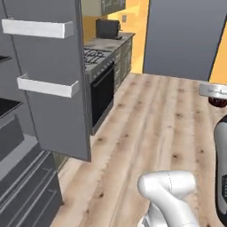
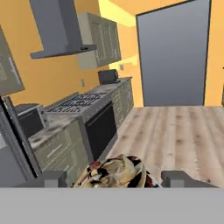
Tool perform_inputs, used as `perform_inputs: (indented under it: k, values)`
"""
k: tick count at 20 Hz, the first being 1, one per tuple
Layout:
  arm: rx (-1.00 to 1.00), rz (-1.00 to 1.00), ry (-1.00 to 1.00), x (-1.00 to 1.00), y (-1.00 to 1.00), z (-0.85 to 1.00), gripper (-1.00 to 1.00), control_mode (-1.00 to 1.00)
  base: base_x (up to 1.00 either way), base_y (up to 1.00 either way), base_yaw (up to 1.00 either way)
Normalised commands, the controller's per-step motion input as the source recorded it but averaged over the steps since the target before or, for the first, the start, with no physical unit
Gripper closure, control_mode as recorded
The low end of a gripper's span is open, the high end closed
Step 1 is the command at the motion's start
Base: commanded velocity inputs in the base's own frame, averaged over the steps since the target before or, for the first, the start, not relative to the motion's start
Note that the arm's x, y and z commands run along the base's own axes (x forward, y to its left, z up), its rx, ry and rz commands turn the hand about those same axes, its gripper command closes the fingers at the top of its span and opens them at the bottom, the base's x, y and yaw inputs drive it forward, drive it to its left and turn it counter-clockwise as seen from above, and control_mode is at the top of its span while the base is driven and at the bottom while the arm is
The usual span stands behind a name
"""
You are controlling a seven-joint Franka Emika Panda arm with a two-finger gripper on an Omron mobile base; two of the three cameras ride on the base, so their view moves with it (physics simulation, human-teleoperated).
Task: Take the cake and cupcake from the fridge and place them on the empty tray on the dining counter.
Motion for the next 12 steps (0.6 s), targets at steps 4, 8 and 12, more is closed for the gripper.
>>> perform_inputs:
  k: [4, 8, 12]
  values:
    - [0.00, 0.00, 0.00, 0.00, 0.00, 0.00, 1.00, 1.00, 0.00, 0.00, -0.98]
    - [0.00, 0.00, 0.00, 0.00, 0.00, 0.00, 1.00, 1.00, 0.21, 0.02, -0.88]
    - [0.00, 0.00, 0.00, 0.00, 0.00, 0.00, 1.00, 1.00, 0.08, -0.18, -0.82]
